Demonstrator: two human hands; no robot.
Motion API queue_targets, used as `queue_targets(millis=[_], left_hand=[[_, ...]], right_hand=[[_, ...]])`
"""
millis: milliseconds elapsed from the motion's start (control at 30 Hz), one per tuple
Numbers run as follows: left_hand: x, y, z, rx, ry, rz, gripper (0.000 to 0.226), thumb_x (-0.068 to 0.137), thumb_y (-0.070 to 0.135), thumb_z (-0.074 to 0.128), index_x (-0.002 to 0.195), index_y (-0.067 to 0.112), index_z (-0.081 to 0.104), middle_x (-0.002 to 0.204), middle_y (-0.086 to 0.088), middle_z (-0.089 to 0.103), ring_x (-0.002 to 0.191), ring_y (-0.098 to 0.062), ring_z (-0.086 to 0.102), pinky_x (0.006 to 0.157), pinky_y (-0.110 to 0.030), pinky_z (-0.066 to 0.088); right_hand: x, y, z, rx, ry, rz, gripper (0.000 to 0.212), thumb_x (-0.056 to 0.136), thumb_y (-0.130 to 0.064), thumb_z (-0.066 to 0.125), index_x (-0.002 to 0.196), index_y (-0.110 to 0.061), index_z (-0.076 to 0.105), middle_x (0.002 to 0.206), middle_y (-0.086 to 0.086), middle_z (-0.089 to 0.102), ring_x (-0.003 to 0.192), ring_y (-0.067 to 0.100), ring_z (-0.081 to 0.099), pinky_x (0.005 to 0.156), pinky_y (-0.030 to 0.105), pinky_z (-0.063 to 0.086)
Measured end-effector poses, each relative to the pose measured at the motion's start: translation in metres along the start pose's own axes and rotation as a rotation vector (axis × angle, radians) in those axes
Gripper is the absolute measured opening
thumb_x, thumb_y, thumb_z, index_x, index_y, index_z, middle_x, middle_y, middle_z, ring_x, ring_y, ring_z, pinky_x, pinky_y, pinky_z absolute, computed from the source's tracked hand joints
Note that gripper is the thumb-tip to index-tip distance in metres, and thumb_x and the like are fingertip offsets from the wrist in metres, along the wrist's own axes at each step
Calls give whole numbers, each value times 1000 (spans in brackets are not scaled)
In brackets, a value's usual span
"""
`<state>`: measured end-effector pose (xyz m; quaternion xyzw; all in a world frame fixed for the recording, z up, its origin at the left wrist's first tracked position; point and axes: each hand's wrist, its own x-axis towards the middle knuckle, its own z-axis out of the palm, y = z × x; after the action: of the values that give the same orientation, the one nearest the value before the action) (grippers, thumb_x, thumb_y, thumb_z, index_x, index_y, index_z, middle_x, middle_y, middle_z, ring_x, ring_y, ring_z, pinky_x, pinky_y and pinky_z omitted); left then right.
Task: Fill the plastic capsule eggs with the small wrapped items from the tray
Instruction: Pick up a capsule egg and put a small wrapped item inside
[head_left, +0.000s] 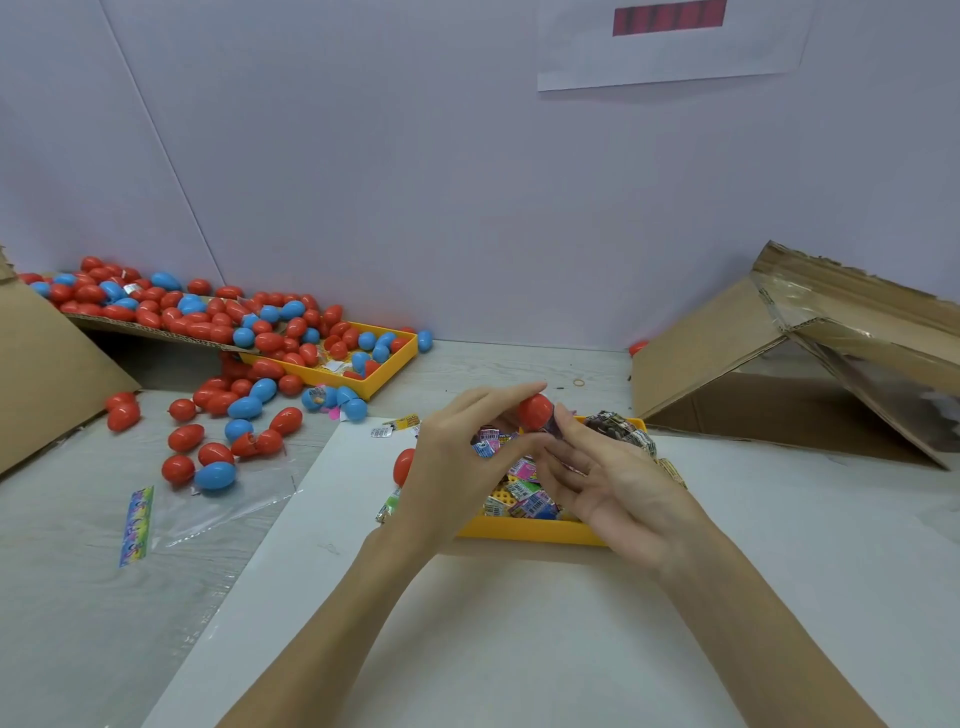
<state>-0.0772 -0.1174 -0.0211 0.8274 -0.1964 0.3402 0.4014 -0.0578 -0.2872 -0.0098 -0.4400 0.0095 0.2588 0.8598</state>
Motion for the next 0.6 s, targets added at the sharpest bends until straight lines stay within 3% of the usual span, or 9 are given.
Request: queue_targets(millis=[167, 267, 600], left_hand=[[2, 0, -1, -24, -20, 13, 48, 85, 7, 79, 132, 11, 67, 116, -4, 68, 102, -17, 66, 92, -24, 55], [1, -2, -3, -62, -48, -18, 50, 86, 11, 79, 134, 13, 66, 122, 0, 72, 109, -13, 67, 96, -22, 53], [2, -7, -12, -36, -15, 52, 46, 83, 26, 76, 126, 13, 69, 118, 8, 72, 105, -3, 71, 91, -17, 55]], right_hand=[[-2, -1, 3, 37, -20, 68, 23, 86, -27, 77, 98, -7, 79, 106, 14, 76, 84, 20, 73, 78, 28, 62], [-4, -2, 6, 80, -35, 103, 18, 81, -27, 78, 82, -10, 82, 101, 12, 75, 84, 20, 74, 77, 27, 62], [-8, -2, 9, 63, -99, 142, 23, 75, -28, 81, 81, -5, 82, 99, 16, 75, 89, 22, 76, 74, 28, 62]])
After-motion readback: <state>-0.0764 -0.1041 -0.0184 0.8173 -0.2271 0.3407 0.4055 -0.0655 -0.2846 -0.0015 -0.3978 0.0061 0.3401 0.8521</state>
